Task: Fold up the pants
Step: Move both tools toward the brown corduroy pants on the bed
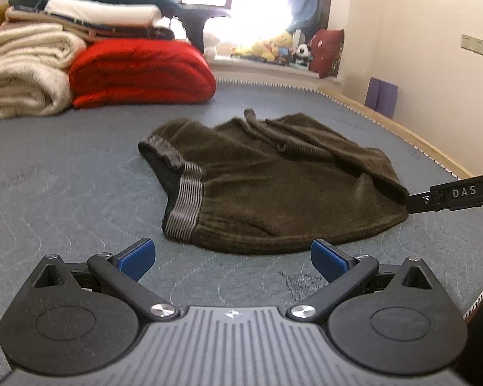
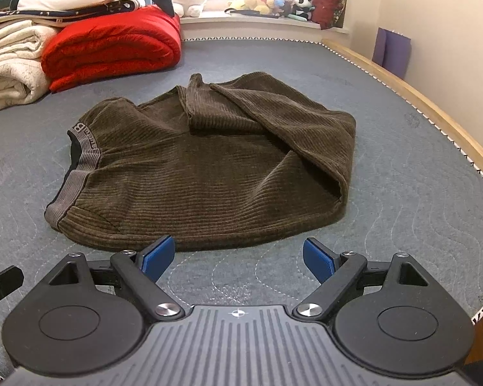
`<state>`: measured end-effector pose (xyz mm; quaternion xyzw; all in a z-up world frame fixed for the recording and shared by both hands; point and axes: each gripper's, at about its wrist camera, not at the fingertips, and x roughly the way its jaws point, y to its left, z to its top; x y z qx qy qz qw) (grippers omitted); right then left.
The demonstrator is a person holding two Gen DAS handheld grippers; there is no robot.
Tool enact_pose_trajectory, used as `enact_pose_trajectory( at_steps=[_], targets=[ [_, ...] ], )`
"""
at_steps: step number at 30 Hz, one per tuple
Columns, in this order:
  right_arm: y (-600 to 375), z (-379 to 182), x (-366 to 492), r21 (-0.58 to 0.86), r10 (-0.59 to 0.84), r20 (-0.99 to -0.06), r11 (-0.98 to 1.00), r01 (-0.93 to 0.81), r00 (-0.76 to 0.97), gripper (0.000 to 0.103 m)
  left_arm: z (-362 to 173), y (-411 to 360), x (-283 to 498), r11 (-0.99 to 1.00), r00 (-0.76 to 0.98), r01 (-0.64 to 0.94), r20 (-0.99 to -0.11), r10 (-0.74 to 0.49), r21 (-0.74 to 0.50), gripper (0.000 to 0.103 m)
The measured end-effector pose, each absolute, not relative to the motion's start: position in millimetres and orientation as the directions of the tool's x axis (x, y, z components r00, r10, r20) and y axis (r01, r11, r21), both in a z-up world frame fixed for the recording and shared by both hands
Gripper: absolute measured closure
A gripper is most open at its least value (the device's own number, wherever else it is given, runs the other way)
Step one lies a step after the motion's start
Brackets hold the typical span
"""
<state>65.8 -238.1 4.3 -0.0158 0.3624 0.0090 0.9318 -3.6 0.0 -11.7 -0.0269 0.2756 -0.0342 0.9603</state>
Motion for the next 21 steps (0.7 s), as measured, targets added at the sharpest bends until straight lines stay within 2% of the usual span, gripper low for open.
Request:
enact_pose_trajectory(
  at_steps=[5,10,21],
  targets=[
    [-236.7,4.4,63.7,-0.024,0.008,-0.670,0.999,-0.032,0.742,0.023,-6.4,-1.8,-9.9,0.997,0.878,0.046,-0.473,-0.072,-0.065,0.000],
    [-235.3,6.6,61.6,-0.017,0.020,-0.657,0.999,-0.042,0.754,0.024,-2.7,0.4,-13.8,0.998,0.903,0.039,-0.427,-0.058,-0.054,0.000],
    [-234.7,8.0,59.7,-0.025,0.000,-0.631,0.999,-0.021,0.776,0.023,-1.4,9.4,-9.3,0.996,0.896,0.002,-0.442,-0.043,-0.092,0.000]
  ],
)
